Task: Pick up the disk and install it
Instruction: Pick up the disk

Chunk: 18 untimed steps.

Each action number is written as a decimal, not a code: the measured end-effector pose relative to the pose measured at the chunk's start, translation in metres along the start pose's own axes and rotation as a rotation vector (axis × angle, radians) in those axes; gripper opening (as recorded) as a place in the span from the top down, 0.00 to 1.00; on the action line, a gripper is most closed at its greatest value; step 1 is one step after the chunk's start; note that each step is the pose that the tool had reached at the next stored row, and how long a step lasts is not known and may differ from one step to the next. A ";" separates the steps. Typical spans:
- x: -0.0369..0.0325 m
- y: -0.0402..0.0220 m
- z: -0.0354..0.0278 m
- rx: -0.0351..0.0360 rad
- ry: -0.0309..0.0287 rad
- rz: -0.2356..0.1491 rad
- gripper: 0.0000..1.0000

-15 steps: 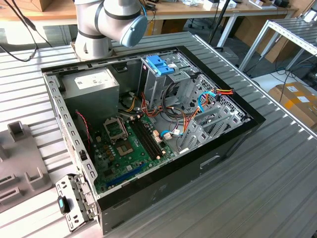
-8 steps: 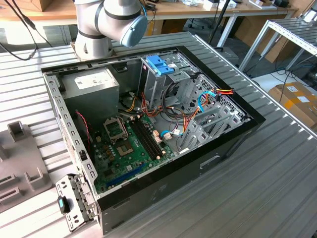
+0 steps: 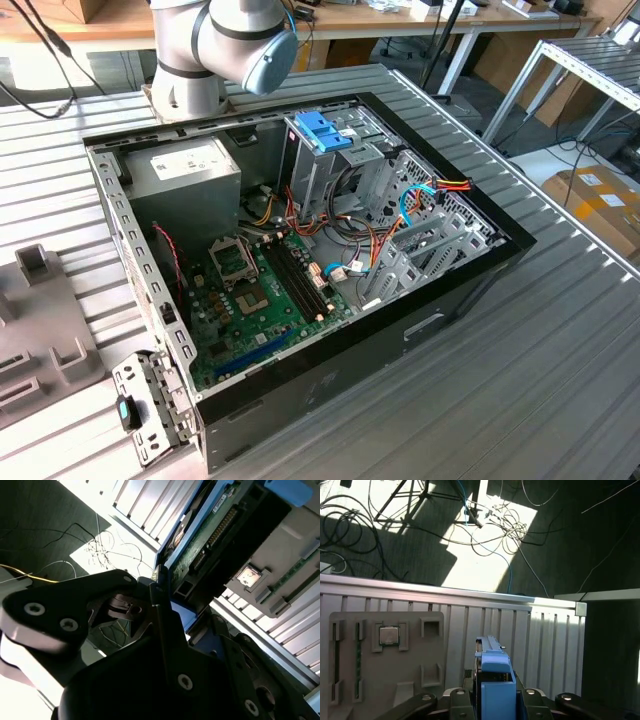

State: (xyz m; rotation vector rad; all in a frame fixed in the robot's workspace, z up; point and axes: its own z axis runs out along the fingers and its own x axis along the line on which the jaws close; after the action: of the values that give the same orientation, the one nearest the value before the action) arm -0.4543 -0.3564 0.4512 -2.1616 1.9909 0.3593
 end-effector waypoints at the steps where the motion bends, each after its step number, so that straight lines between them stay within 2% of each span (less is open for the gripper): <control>1: -0.0005 0.0000 -0.0015 0.0002 -0.0024 0.000 0.63; 5: -0.0014 0.0001 -0.0044 0.0006 -0.0071 0.000 0.63; 12: -0.0041 0.0004 -0.0133 0.0016 -0.0194 -0.001 0.63; 18: -0.0056 0.0005 -0.0178 0.0019 -0.0250 -0.001 0.63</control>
State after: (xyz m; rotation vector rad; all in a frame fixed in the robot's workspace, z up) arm -0.4542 -0.3564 0.4699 -2.1465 1.9756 0.3822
